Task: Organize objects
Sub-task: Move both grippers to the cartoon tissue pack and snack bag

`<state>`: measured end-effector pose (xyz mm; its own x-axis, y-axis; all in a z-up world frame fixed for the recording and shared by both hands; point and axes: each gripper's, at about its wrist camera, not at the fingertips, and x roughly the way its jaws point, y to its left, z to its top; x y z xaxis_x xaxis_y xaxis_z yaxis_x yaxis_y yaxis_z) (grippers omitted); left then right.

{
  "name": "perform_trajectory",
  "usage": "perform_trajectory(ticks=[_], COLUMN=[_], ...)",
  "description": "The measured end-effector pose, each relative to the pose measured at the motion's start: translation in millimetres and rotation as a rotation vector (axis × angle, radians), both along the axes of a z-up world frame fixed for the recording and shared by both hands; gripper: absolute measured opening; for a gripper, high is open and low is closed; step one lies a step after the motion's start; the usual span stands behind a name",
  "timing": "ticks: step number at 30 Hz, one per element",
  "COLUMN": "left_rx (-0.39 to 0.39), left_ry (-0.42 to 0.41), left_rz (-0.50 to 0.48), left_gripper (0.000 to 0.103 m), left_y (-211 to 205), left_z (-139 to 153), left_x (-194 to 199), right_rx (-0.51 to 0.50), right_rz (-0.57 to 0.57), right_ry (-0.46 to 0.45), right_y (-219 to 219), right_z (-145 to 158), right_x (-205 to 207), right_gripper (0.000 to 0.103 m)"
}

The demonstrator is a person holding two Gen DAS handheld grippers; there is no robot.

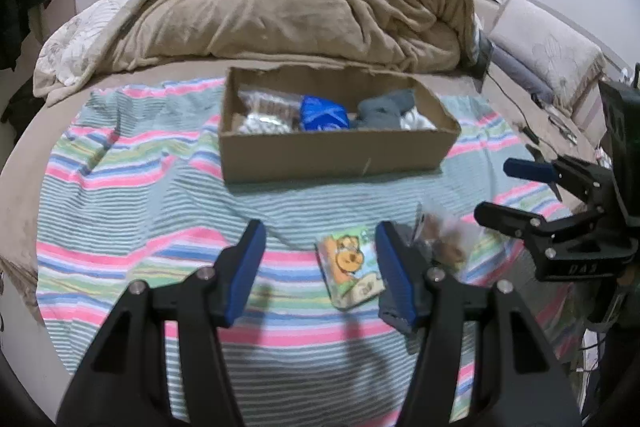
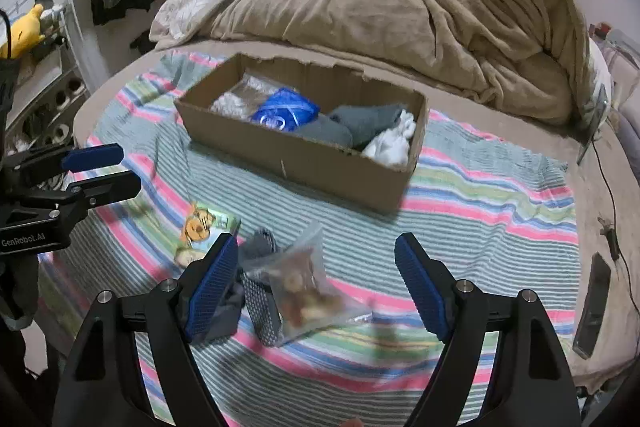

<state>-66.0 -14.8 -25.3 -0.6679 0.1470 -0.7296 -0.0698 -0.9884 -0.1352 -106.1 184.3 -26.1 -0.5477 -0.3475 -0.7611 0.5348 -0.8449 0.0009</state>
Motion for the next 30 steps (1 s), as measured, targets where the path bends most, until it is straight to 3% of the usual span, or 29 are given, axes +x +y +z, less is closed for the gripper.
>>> perform_trajectory(ticks=[7,10,11,26,30], left_rx=[0.000,0.019,0.028,-0.032,-0.056], left_ry=[-0.057,-0.079,-0.081,-0.142,-0.165], left_rz=[-0.014,-0.014,-0.009,0.010,0.016], left_gripper=[0.059,0.094,0.095,0.095,0.095], left_y=[12.5,15.3,15.4,27.2,27.6], left_z=[-20.5,-30.9,-32.8,-65.7,-78.1], left_x=[-5.8,-8.3,-8.4,-27.3,-33.9], right_rx=[0.024,0.032,0.037,0.099,0.111], right_rz=[0.020,0.027,0.029,0.066,0.060], right_ry=[-0.040,-0.056,-0.060,-0.096,-0.102], right_y=[1.4,0.4,-0.2,-10.0,-11.3], right_z=[-22.2,-33.6,-37.3,-61.1,-65.3], right_x=[-0.9,-2.4,-2.8,-9.0,-11.2], right_gripper=[0.083,0.083,0.083,0.082,0.070])
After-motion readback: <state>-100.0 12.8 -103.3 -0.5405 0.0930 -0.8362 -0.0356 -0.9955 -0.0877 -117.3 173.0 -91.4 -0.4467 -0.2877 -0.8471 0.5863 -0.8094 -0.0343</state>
